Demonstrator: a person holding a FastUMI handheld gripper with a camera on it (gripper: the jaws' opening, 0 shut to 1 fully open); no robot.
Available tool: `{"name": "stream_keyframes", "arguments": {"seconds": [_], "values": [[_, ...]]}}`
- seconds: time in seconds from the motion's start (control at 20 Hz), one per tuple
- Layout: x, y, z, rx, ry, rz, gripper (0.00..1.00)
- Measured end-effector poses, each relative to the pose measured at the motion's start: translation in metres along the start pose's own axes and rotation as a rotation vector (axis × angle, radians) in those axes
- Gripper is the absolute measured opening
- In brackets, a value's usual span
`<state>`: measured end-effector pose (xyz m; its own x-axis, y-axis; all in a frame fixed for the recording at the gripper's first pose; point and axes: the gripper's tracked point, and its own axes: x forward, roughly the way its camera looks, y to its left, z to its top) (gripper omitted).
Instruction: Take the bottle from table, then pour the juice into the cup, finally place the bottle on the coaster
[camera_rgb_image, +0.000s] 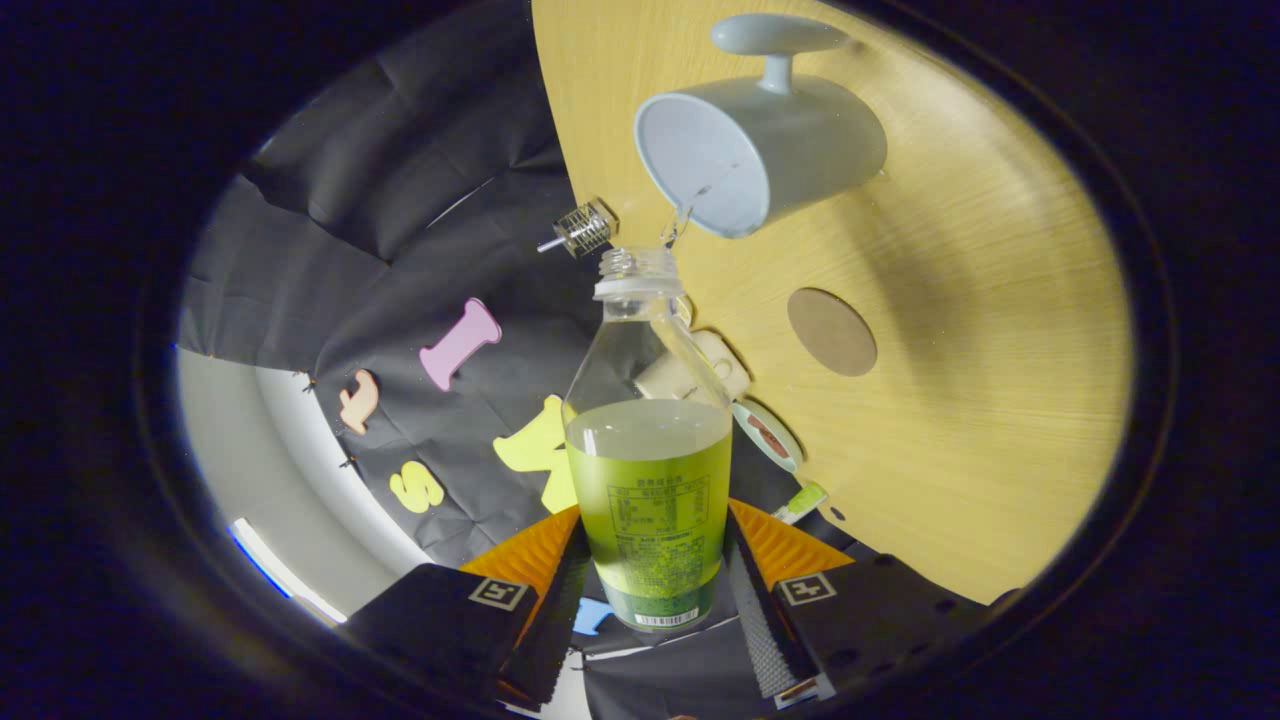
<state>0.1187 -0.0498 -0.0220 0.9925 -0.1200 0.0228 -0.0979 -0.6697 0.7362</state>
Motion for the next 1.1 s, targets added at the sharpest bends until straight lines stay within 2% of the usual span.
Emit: {"name": "stream_keyframes", "arguments": {"seconds": [0.5, 0.85, 1.0, 1.1], "values": [[0.001, 0.019, -0.003, 0.124, -0.007, 0.074, 0.76], [-0.001, 0.027, -0.003, 0.143, -0.008, 0.087, 0.76], [-0.003, 0.027, -0.004, 0.121, -0.005, 0.095, 0.76], [-0.006, 0.024, -0.008, 0.044, 0.001, 0.097, 0.76]]}}
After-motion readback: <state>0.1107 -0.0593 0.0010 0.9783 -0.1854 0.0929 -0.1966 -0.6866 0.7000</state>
